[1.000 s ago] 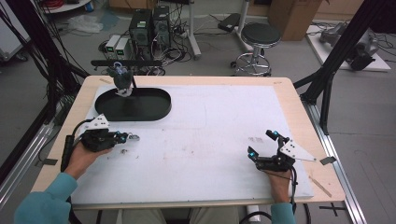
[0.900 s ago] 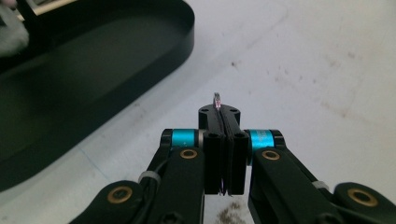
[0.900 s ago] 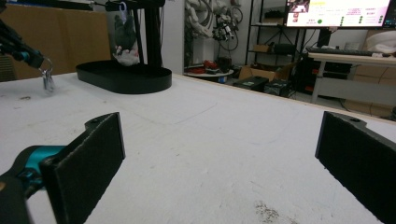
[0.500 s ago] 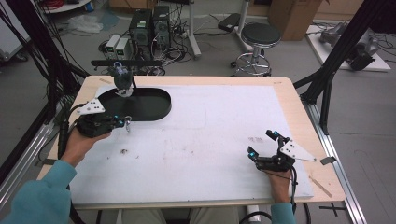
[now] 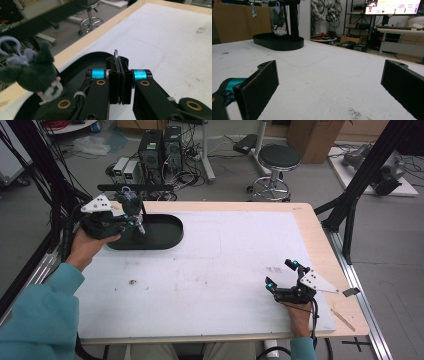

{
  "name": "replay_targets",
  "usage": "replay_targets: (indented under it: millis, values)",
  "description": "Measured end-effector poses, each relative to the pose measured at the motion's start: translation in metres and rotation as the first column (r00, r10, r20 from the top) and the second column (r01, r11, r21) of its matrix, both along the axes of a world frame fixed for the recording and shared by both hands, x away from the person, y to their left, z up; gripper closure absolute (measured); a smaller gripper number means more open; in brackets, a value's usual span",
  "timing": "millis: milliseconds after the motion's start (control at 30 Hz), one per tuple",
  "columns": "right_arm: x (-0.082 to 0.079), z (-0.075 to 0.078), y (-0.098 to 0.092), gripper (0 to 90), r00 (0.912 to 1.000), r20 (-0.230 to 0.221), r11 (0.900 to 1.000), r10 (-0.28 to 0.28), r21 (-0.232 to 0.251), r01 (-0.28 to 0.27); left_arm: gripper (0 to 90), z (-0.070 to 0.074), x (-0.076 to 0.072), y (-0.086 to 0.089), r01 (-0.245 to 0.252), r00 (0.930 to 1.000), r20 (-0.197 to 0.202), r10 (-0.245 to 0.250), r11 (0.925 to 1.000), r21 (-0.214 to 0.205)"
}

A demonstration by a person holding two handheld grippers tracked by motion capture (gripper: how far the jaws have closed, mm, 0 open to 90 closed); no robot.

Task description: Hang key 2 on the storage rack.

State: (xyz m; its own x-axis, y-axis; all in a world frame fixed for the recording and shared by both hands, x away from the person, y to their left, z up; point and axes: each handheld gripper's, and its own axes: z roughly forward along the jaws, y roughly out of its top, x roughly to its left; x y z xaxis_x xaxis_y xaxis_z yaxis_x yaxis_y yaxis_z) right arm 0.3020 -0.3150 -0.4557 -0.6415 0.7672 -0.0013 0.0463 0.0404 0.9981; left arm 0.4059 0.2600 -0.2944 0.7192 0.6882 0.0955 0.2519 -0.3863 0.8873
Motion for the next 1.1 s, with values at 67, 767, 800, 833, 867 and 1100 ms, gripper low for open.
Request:
replay_targets:
  millis: [67, 767, 800, 833, 867, 1100]
  values:
    - [0.0, 0.0, 0.0, 0.6, 1.0, 0.006, 1.0, -0.002, -0.002, 0.002, 88.1, 0.007, 0.006, -0.002, -0.003, 1.0, 0.004, 0.003, 1.0, 0.003]
    - [0.0, 0.0, 0.0, 0.6, 1.0, 0.005, 1.0, -0.002, -0.001, 0.002, 88.1, 0.03, 0.065, 0.001, -0.017, 0.9989, -0.043, 0.019, 0.9993, 0.032]
    - [0.0, 0.0, 0.0, 0.6, 1.0, 0.004, 1.0, -0.002, 0.001, 0.002, 88.1, 0.03, 0.067, 0.001, -0.017, 0.9987, -0.047, 0.019, 0.9994, 0.03]
    - [0.0, 0.0, 0.0, 0.6, 0.9999, 0.009, 1.0, -0.004, -0.002, 0.004, 88.1, 0.031, 0.069, 0.001, -0.015, 0.9984, -0.054, 0.017, 0.9991, 0.039]
    - [0.0, 0.0, 0.0, 0.6, 0.9999, 0.009, 1.0, -0.004, -0.001, 0.004, 88.1, 0.031, 0.071, 0.002, -0.016, 0.998, -0.061, 0.019, 0.999, 0.042]
    - [0.0, 0.0, 0.0, 0.6, 0.9999, 0.009, 1.0, -0.004, -0.001, 0.004, 88.1, 0.04, 0.083, 0.001, 0.023, 0.9955, -0.094, -0.015, 0.9963, 0.083]
